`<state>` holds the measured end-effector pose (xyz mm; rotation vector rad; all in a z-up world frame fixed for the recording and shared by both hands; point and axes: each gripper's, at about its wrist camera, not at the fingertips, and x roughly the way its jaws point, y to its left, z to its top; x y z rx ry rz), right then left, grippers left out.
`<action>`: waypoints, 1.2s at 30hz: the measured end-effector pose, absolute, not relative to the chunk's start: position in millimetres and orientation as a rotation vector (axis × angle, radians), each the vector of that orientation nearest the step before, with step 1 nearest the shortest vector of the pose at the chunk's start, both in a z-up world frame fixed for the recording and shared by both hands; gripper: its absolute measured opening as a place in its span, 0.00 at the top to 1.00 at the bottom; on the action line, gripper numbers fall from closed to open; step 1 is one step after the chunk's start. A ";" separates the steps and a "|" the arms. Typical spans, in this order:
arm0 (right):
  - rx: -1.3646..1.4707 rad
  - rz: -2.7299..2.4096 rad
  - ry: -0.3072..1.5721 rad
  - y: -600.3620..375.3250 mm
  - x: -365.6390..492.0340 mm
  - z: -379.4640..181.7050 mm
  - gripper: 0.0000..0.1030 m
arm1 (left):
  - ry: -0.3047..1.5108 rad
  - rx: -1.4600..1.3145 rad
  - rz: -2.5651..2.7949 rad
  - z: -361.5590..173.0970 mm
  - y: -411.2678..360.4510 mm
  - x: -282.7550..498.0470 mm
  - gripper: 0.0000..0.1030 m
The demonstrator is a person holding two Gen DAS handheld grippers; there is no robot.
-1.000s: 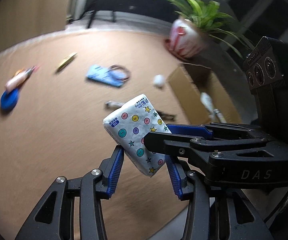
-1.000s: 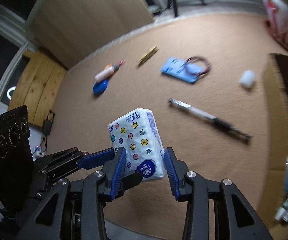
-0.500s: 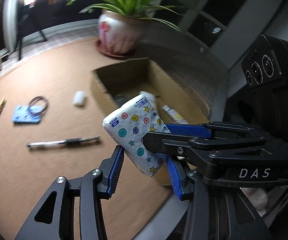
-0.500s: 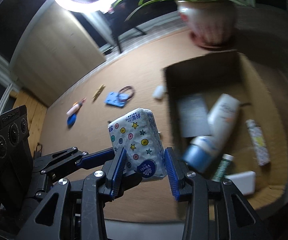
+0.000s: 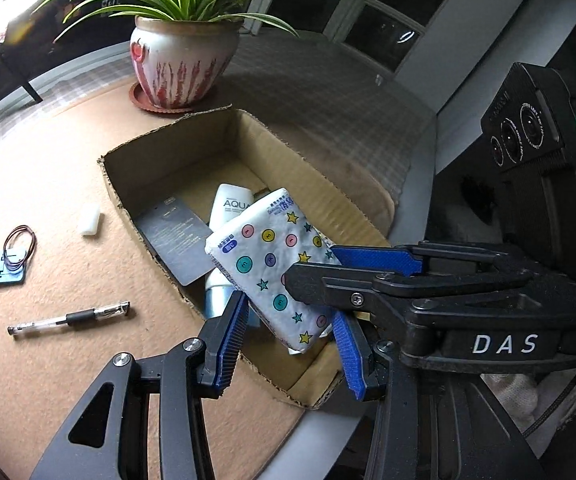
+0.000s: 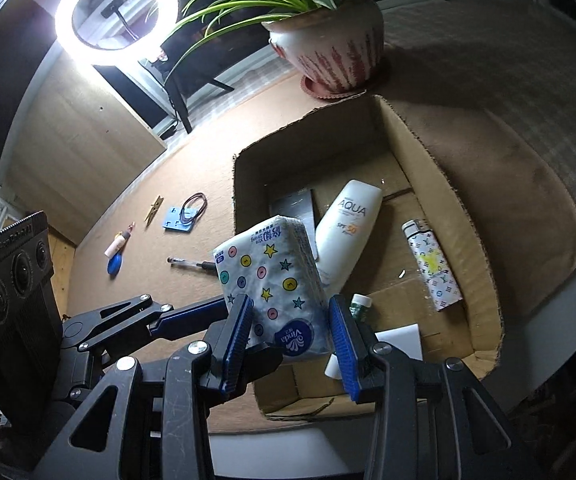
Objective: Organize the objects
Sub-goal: 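Open the right tool to drop the tissue pack into the box, then move the left tool to the pink lotion bottle and grasp it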
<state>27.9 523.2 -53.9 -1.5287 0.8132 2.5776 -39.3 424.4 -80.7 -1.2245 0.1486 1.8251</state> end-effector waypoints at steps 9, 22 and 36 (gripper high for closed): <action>-1.408 2.582 0.620 520.5 25.4 -44.0 0.35 | 0.155 -1.219 1.899 -79.1 406.4 -48.4 0.19; -1.435 2.615 0.653 502.2 10.7 -42.0 0.35 | 0.033 -1.274 2.020 -76.7 336.9 -68.4 0.20; -1.563 2.717 0.604 440.9 -25.6 -44.8 0.35 | -0.177 -1.358 2.256 -76.6 196.3 -95.9 0.20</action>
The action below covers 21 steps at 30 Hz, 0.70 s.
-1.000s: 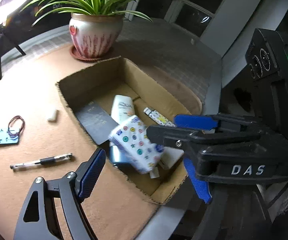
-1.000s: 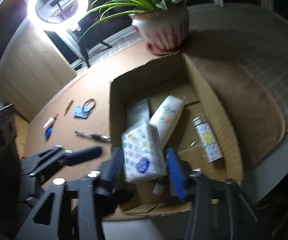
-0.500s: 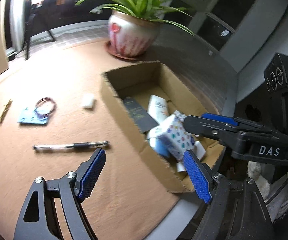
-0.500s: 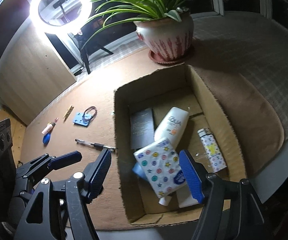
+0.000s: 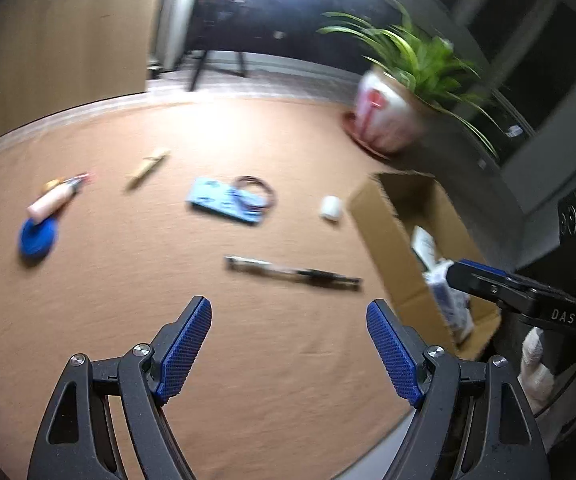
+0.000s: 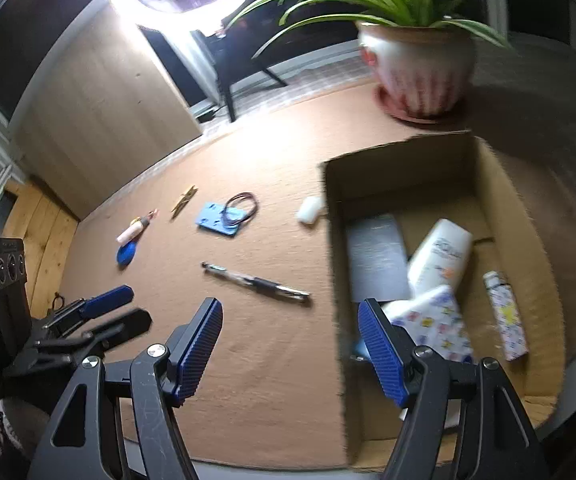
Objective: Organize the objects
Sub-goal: 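Move the left tool to the pink lotion bottle and grasp it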
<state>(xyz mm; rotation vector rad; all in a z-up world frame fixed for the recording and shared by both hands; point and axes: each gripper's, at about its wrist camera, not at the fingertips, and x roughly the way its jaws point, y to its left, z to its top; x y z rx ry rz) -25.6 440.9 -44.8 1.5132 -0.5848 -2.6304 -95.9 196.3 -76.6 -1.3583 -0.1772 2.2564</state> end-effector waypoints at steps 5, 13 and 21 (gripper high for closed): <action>1.525 -2.589 -0.548 419.5 -40.7 -49.9 0.35 | -0.214 -1.379 2.341 -77.2 147.8 -105.3 0.20; 1.552 -2.545 -0.453 388.7 -62.2 -59.7 0.35 | -0.205 -1.404 2.461 -76.3 81.8 -130.3 0.22; 1.612 -2.511 -0.382 371.7 -85.5 -76.8 0.35 | -0.213 -1.453 2.494 -87.5 41.6 -179.8 0.36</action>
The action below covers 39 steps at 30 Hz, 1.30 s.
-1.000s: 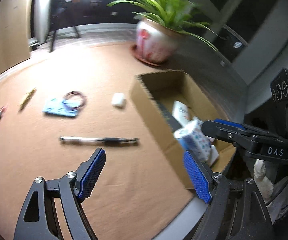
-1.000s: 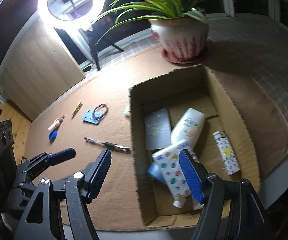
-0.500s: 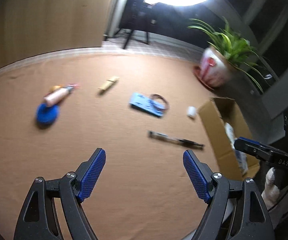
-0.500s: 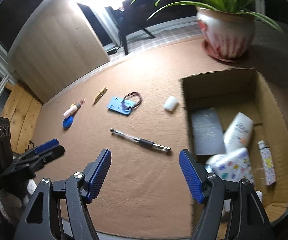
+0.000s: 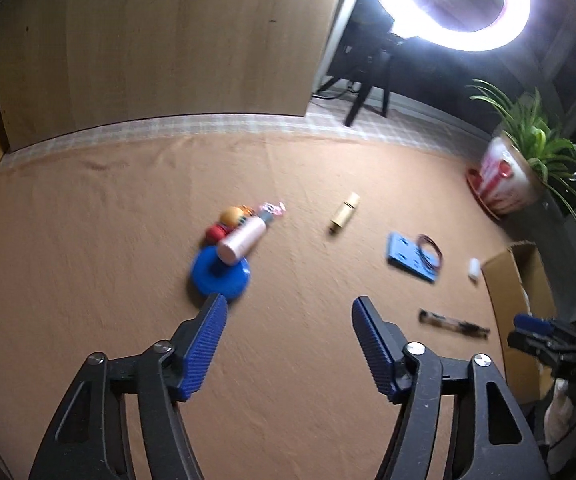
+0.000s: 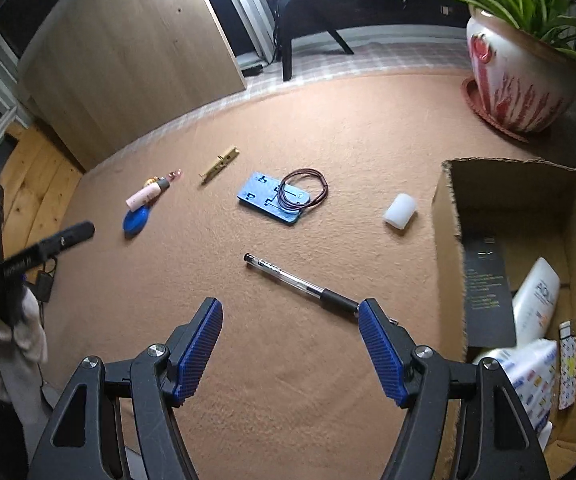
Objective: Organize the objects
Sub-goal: 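Move the left tool to the pink lotion bottle and grasp it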
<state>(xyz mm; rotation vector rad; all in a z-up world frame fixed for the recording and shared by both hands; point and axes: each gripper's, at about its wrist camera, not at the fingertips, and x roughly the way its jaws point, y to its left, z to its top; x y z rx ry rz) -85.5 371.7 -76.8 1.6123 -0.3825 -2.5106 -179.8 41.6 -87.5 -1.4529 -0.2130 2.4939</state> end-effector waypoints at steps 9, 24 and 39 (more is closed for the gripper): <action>1.675 -2.483 -0.412 374.3 -98.9 -95.2 0.35 | -0.225 -1.525 2.470 -110.4 38.3 -237.2 0.54; 1.711 -2.475 -0.426 383.2 -107.7 -104.4 0.35 | -0.233 -1.624 2.362 -146.3 51.4 -275.3 0.86; 1.755 -2.399 -0.429 384.2 -133.0 -116.9 0.35 | -0.126 -1.613 2.332 -149.2 87.4 -255.7 0.80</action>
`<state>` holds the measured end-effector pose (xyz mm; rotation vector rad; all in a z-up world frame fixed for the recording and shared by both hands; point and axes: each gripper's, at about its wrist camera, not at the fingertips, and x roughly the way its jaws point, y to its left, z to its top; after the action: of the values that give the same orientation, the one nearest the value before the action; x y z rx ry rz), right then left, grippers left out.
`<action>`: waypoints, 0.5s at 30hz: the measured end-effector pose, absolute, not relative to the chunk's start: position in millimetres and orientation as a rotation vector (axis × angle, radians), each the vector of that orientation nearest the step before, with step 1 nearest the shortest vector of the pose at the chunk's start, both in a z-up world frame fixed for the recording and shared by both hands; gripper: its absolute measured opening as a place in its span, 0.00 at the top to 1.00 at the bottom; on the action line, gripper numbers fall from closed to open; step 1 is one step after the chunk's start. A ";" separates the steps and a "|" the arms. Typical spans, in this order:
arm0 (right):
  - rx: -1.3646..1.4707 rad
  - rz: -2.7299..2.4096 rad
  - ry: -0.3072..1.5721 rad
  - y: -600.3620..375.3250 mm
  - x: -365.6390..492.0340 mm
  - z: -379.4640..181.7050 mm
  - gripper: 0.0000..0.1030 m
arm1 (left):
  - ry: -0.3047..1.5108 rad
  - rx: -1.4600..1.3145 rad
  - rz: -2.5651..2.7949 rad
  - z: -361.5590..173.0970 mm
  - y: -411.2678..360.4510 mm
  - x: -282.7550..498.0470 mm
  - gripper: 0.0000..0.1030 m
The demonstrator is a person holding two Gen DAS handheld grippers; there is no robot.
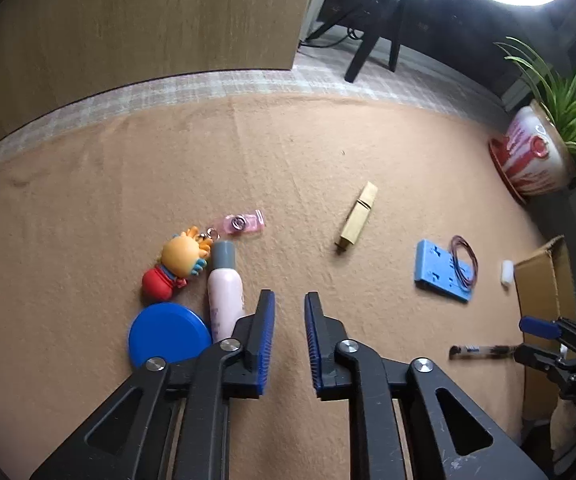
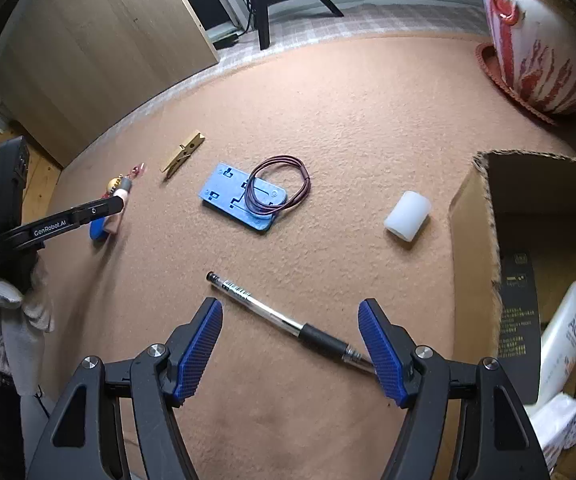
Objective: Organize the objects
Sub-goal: 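Move the left tool to the pink lotion bottle and grasp it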
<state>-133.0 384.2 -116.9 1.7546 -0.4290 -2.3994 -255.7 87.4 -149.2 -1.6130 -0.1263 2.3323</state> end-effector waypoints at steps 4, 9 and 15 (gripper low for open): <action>1.787 -2.359 -0.399 381.4 -138.4 -123.7 0.35 | -0.111 -1.606 2.370 -145.8 83.9 -259.3 0.68; 1.816 -2.340 -0.364 378.5 -142.9 -131.9 0.35 | -0.123 -1.611 2.395 -145.3 73.1 -263.7 0.68; 1.835 -2.323 -0.378 379.4 -142.5 -137.7 0.35 | -0.124 -1.615 2.402 -148.7 66.7 -268.7 0.69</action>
<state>-142.5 379.4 -137.7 1.8354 -0.3784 -2.3232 -268.7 66.7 -148.7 -1.6148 -0.1241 2.4019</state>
